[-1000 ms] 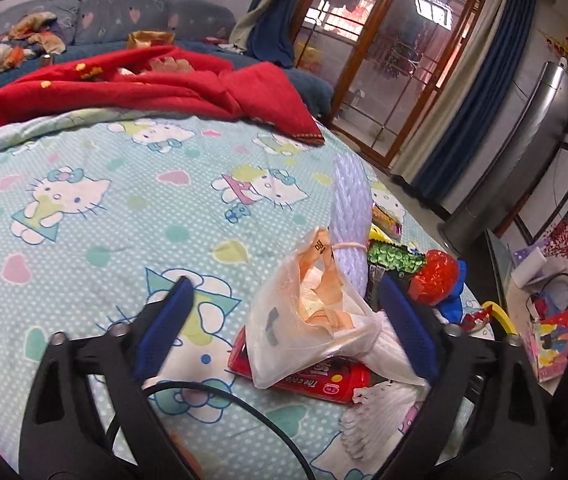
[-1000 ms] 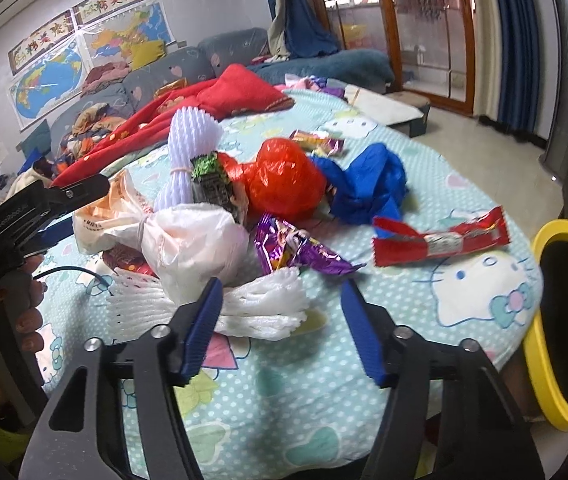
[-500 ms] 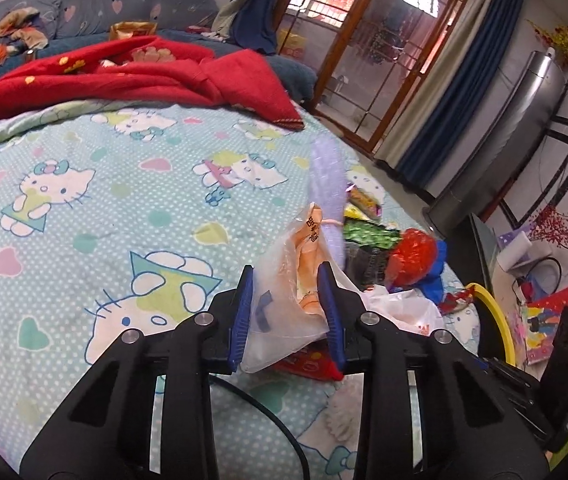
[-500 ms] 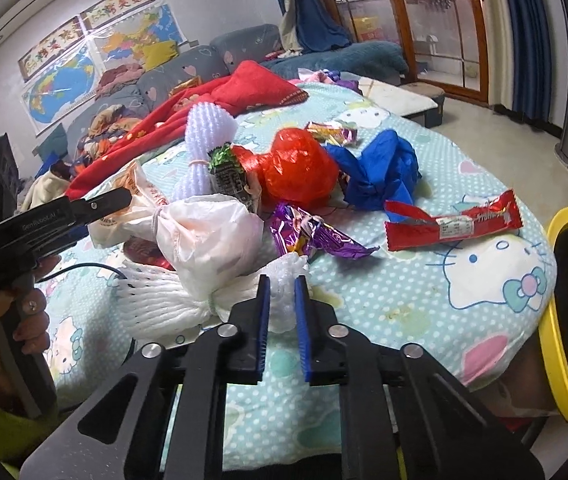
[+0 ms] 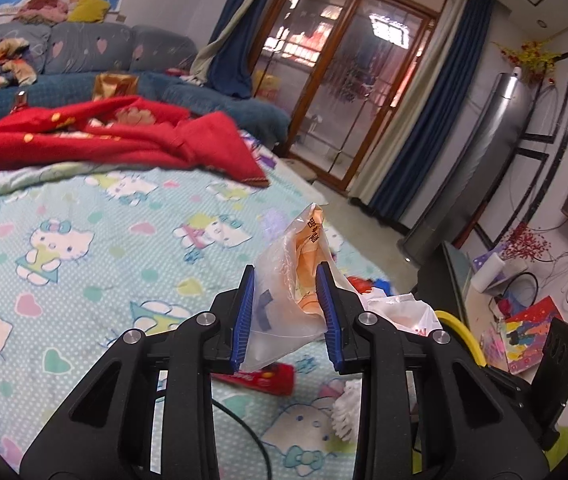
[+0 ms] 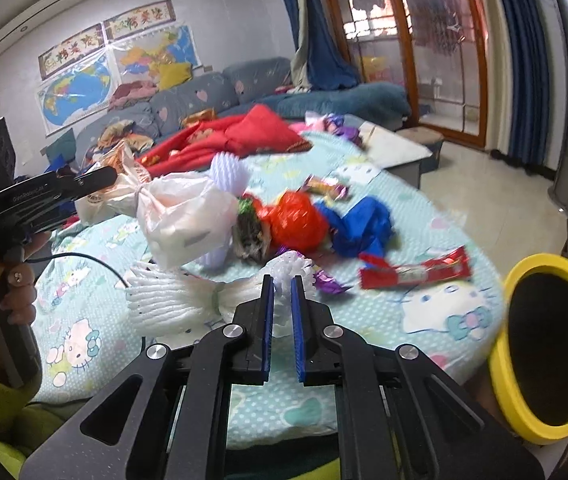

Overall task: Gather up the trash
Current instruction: 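Carry the foam net over the bin with right tool while left tool holds the bag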

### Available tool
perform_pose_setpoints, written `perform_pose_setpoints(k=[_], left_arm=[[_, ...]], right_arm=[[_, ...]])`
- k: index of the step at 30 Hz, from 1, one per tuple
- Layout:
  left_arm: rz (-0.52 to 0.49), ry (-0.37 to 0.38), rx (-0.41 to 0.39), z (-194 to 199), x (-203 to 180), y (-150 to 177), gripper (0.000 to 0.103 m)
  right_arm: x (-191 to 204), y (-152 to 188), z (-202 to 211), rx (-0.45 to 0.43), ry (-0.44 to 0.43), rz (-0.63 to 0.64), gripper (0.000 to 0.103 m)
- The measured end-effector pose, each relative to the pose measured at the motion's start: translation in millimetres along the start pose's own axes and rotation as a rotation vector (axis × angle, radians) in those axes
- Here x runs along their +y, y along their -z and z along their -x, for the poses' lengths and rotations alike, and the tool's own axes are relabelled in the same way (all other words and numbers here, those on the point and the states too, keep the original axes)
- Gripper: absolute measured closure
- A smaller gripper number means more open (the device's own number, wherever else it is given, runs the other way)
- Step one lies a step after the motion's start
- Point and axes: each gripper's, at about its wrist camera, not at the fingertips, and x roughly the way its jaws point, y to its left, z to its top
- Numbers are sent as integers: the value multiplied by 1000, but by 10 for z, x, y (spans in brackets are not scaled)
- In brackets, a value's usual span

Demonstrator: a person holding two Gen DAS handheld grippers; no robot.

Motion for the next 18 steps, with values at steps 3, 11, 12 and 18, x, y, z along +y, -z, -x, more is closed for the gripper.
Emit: perform_pose_setpoints(k=[3, 11, 12, 18], left_arm=[[-26, 17, -14, 30, -119, -25, 79], [-84, 69, -23, 21, -465, -35, 79], [-91, 77, -22, 17, -504, -24, 79], [-126, 111, -13, -50, -713, 5, 79]], right_arm=[[-53, -34, 143, -36, 38, 4, 94], [-266, -88, 398, -81, 136, -35, 94], [-306, -92, 418, -84, 146, -43, 94], [-557, -88, 592, -117, 233, -93, 94]])
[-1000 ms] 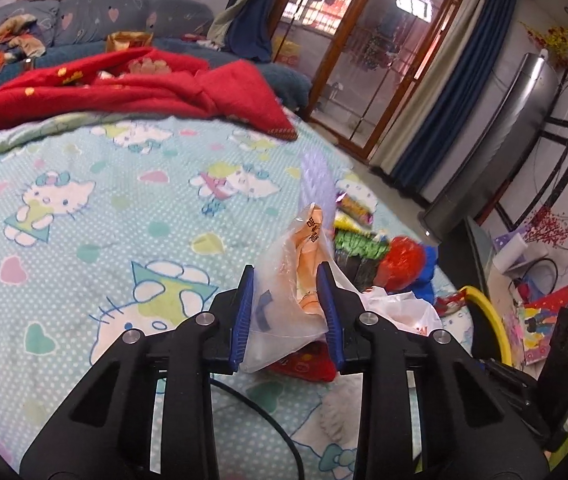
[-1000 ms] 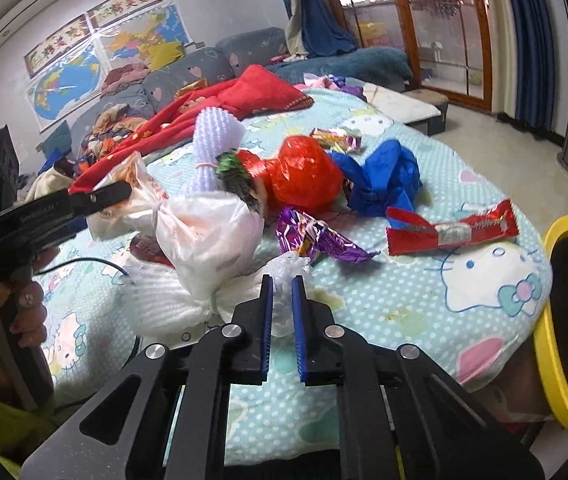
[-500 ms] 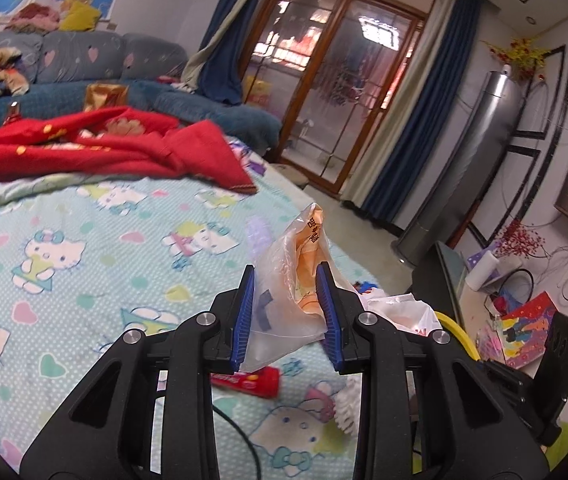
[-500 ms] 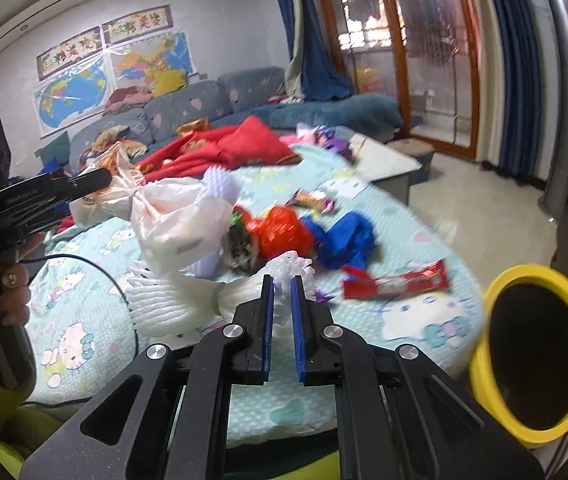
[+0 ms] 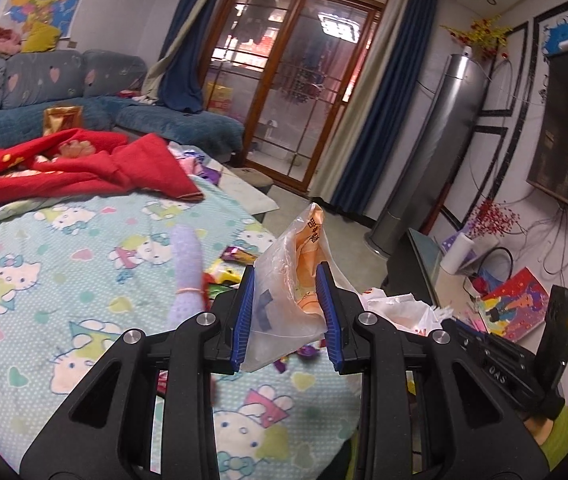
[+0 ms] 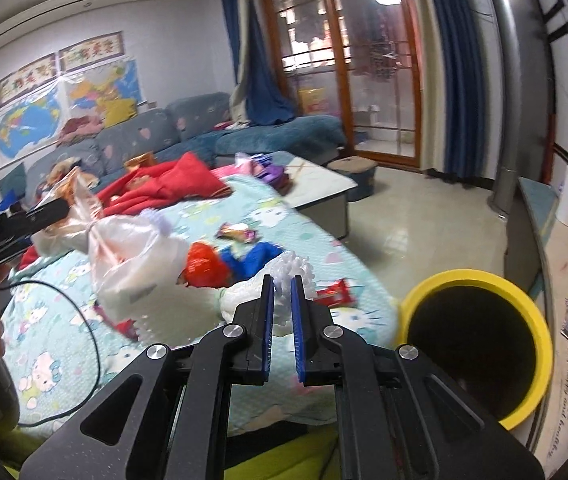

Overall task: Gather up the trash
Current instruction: 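Carry the foam net over the bin with right tool while left tool holds the bag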

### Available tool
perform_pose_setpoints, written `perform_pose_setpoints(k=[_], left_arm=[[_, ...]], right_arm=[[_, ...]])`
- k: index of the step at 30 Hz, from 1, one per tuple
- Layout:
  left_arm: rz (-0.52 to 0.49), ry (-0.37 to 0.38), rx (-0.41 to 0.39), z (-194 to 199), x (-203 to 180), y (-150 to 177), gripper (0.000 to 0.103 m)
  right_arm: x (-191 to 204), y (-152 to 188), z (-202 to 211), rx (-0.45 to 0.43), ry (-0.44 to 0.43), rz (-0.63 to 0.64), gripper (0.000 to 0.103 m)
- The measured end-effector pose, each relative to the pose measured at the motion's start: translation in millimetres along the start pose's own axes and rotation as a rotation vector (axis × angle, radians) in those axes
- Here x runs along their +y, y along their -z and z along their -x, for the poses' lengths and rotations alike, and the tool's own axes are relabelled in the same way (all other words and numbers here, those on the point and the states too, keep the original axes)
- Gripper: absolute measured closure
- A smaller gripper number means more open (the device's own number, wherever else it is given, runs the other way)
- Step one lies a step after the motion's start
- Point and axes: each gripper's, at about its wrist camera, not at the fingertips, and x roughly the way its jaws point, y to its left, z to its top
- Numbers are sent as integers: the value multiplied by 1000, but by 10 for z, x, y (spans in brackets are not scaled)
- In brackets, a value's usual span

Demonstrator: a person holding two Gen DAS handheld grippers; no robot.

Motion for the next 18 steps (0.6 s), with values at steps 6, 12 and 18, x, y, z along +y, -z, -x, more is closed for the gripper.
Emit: perform_pose_setpoints(k=[6, 12, 18], left_arm=[[-36, 42, 9, -112, -218, 6, 79], [-77, 83, 22, -186, -425, 28, 79], [-111, 108, 40, -291, -591, 66, 79]], right_arm=[[-283, -17, 87, -25, 80, -58, 94], [-578, -38, 143, -51, 159, -124, 94], [-870, -44, 225, -85, 236, -199, 94]])
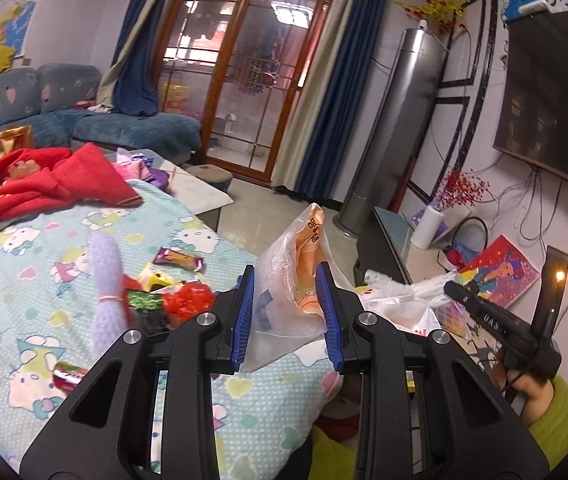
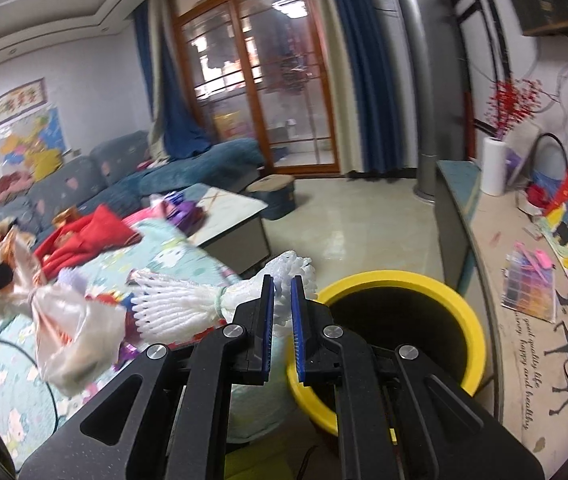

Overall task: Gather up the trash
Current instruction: 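Carry the foam net over the bin with right tool while left tool holds the bag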

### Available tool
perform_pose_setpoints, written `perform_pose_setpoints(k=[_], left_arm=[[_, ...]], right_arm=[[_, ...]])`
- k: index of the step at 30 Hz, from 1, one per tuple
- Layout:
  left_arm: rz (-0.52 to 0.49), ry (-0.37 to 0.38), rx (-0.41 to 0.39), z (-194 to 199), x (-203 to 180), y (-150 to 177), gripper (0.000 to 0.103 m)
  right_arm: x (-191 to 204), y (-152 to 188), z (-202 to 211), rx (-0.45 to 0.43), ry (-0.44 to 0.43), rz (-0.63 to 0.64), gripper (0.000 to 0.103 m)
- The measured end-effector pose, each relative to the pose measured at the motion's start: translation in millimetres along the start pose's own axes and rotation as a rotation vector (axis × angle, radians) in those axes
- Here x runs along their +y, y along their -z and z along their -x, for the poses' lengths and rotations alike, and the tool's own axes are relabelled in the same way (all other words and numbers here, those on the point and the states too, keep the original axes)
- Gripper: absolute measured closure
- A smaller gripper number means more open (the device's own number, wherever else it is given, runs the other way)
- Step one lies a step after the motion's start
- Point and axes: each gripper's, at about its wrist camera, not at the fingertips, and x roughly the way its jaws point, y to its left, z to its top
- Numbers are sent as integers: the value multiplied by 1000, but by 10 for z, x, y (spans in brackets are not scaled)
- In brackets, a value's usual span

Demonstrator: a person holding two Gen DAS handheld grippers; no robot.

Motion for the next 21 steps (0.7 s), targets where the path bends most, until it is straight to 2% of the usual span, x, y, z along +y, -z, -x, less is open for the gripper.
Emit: perform_pose_setpoints(k=[9, 21], left_arm=[[-51, 33, 37, -266, -290, 33, 79], [-130, 74, 83, -654, -723, 139, 79]], right_arm=[[-370, -20, 76, -45, 97, -72, 94], [-780, -7, 42, -48, 203, -146, 94]])
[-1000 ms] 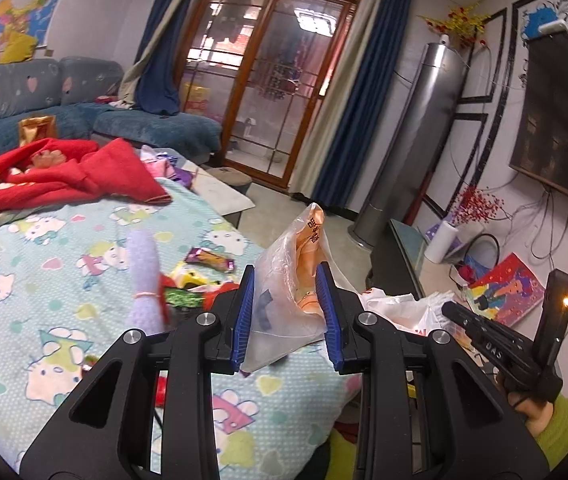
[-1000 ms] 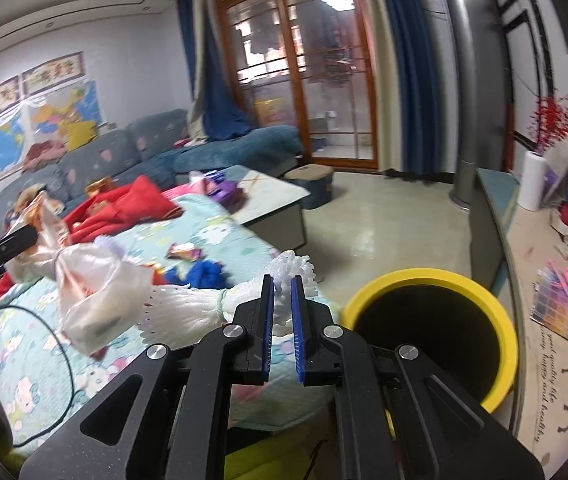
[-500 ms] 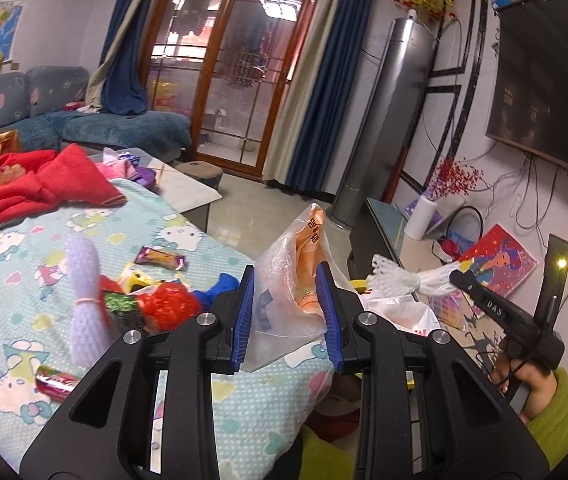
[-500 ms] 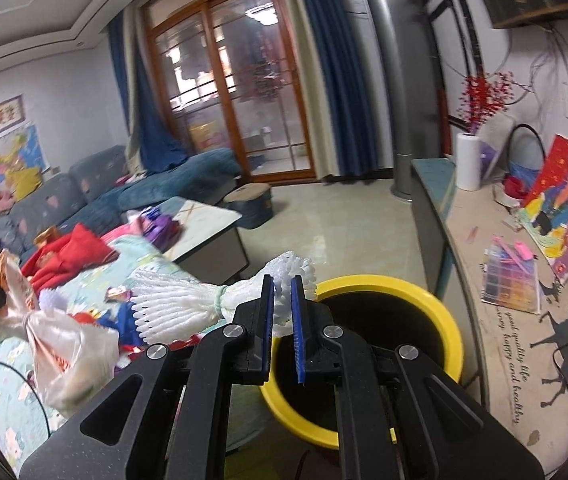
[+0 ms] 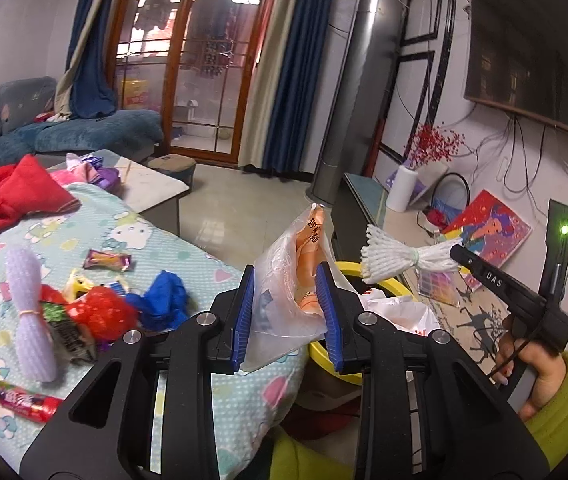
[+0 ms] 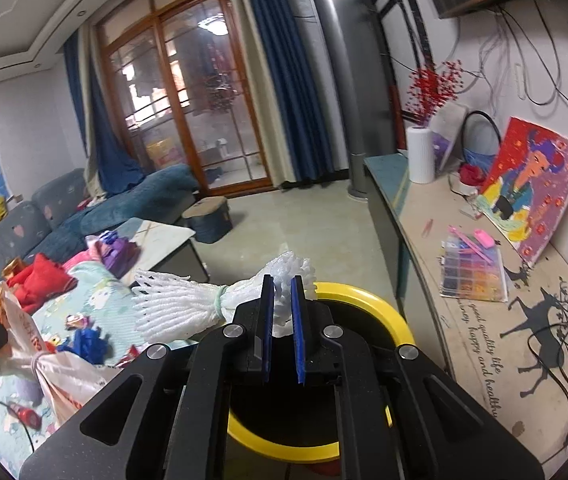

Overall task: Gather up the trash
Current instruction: 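Carry the foam net over the bin with right tool while left tool holds the bag, then open right tool to drop the net while left tool releases the bag into bin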

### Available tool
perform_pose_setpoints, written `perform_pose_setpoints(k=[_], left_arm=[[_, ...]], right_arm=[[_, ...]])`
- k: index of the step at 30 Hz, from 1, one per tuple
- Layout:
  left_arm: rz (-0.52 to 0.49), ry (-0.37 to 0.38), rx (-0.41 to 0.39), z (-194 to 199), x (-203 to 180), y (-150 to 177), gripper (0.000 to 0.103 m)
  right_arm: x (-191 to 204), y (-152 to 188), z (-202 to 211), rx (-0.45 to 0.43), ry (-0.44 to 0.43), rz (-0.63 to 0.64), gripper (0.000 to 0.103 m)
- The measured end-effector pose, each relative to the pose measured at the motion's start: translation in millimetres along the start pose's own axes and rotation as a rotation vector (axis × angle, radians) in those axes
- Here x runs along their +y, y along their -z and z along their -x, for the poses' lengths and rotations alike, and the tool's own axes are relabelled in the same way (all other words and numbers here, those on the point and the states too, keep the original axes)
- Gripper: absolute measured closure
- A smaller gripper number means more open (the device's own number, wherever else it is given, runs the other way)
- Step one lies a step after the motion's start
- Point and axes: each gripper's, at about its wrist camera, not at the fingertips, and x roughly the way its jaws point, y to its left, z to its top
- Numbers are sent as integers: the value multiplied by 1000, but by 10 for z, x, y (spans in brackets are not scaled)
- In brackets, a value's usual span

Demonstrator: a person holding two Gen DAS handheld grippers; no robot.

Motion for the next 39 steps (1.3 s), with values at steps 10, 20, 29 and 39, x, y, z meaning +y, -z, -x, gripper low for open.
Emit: perform_pose_setpoints(k=[10, 20, 29, 39], left_arm=[[-49, -19, 28, -392, -261, 50, 79], [-117, -67, 52, -773, -445, 166, 79], [-183, -81, 86, -1057, -624, 312, 78], [-184, -70, 144, -1302, -652, 408, 77]], right_arm=[[-219, 32, -100, 0, 101, -24, 94], [-334, 104, -256, 27, 171, -22, 94], [-421, 207, -442, 70, 209, -21, 94], [-470, 294, -603, 128, 170, -46, 91]])
